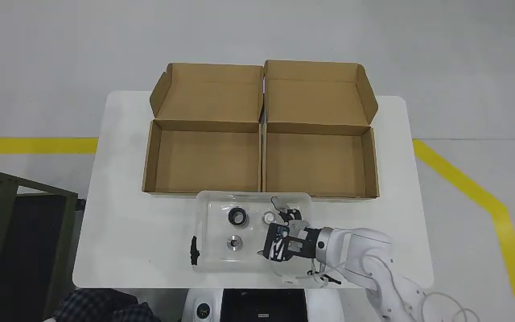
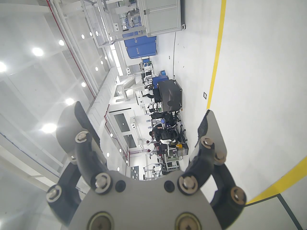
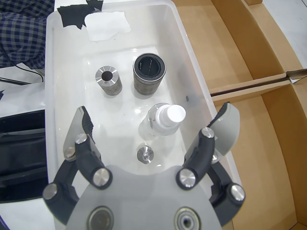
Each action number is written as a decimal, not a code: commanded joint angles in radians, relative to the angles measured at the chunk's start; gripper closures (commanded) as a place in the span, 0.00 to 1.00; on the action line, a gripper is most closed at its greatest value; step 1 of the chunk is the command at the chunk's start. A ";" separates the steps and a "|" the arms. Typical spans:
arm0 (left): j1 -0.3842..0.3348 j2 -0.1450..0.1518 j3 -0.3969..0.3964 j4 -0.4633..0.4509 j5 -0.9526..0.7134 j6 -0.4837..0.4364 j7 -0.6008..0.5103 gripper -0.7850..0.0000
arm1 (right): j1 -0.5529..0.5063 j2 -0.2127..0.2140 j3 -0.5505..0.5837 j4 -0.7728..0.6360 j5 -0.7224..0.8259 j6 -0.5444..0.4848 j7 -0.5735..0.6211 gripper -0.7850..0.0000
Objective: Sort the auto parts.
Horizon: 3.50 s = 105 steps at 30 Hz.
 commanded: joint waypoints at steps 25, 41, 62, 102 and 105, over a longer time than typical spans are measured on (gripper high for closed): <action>0.000 0.000 0.000 0.000 0.000 0.000 0.000 0.00 | 0.049 0.008 -0.046 0.048 0.035 0.054 0.093 0.49; 0.000 0.000 0.000 0.000 0.000 0.000 0.000 0.00 | 0.076 0.014 -0.057 0.067 0.069 0.062 0.093 1.00; 0.000 0.000 0.000 0.000 0.000 0.000 0.000 0.00 | 0.026 0.043 0.078 0.032 0.363 -0.031 -0.059 1.00; 0.000 0.000 0.000 0.000 0.000 0.000 0.000 0.00 | 0.126 0.069 0.235 0.078 0.663 0.013 -0.191 1.00; 0.000 0.000 0.000 0.000 0.000 0.000 0.000 0.00 | 0.145 0.068 0.221 0.097 0.652 0.021 -0.180 1.00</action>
